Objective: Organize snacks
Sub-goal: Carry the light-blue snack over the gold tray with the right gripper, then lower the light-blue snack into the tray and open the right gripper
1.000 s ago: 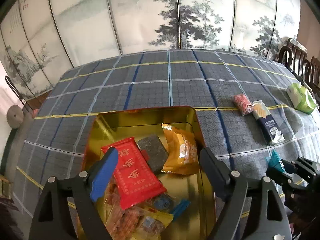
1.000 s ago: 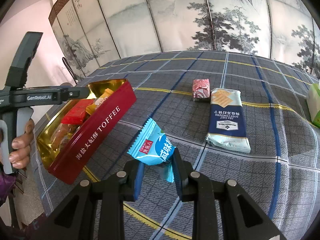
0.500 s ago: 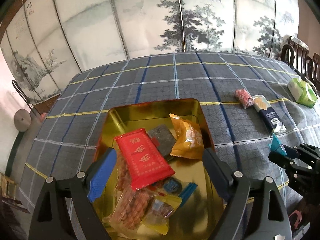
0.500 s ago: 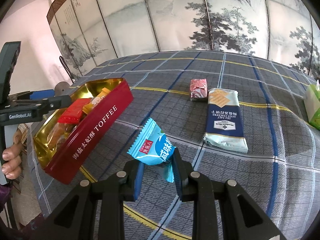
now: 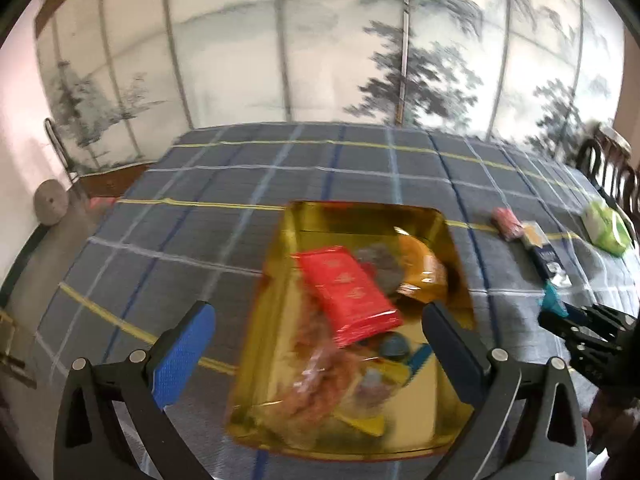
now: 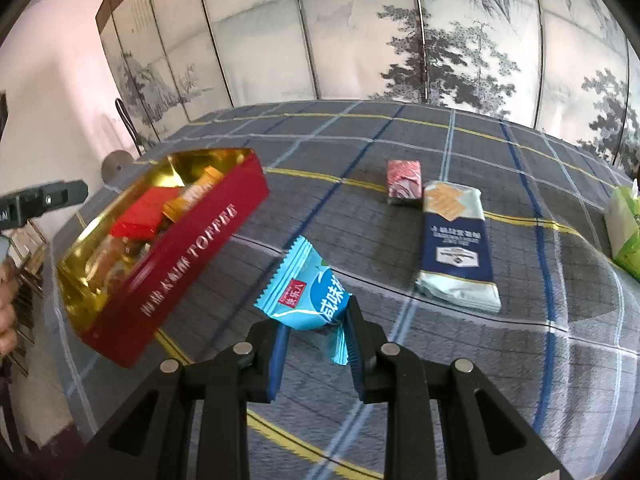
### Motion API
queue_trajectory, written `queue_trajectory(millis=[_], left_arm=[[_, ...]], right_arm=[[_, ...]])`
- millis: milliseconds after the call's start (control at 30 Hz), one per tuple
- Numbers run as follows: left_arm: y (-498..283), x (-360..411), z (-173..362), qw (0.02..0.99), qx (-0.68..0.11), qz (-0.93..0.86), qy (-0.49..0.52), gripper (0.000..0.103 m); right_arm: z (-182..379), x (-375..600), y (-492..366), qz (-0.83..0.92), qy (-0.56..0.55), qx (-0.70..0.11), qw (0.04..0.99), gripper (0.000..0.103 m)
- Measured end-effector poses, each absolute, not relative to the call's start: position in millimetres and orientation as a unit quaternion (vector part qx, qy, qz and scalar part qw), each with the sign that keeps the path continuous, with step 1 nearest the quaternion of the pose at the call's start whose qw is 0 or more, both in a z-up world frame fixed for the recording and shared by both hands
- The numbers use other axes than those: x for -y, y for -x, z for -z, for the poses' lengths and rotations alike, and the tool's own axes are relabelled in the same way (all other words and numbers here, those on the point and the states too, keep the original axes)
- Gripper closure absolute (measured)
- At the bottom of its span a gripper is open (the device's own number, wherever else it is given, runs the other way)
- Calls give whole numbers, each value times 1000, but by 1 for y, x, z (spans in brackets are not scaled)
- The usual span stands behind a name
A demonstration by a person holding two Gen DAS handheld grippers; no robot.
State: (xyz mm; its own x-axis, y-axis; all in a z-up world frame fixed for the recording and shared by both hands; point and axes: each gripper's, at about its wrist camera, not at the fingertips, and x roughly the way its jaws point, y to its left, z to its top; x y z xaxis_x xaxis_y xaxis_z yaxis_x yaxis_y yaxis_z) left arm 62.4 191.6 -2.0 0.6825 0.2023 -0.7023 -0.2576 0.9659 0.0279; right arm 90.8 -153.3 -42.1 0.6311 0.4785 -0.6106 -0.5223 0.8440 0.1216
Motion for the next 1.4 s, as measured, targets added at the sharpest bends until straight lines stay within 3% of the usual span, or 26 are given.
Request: queue_trajectory(millis=[433,867,1333,1400], left_arm=[[-16,-225,11,924,-345,-154,65,1],[-7,-212,11,928,-334,-165,3,1],[-11,-211,17,924,-346,-163,2,1],[-12,-209,19,923,-348,-163,0,1]], right_arm=[[-7,57,-43,-395,74,-284,871,76],[14,7,-59,-406,97,-316,852,76],[19,4,-69,-398,91,-324,853,73],[18,5,-70,-399,85,-321,854,67]])
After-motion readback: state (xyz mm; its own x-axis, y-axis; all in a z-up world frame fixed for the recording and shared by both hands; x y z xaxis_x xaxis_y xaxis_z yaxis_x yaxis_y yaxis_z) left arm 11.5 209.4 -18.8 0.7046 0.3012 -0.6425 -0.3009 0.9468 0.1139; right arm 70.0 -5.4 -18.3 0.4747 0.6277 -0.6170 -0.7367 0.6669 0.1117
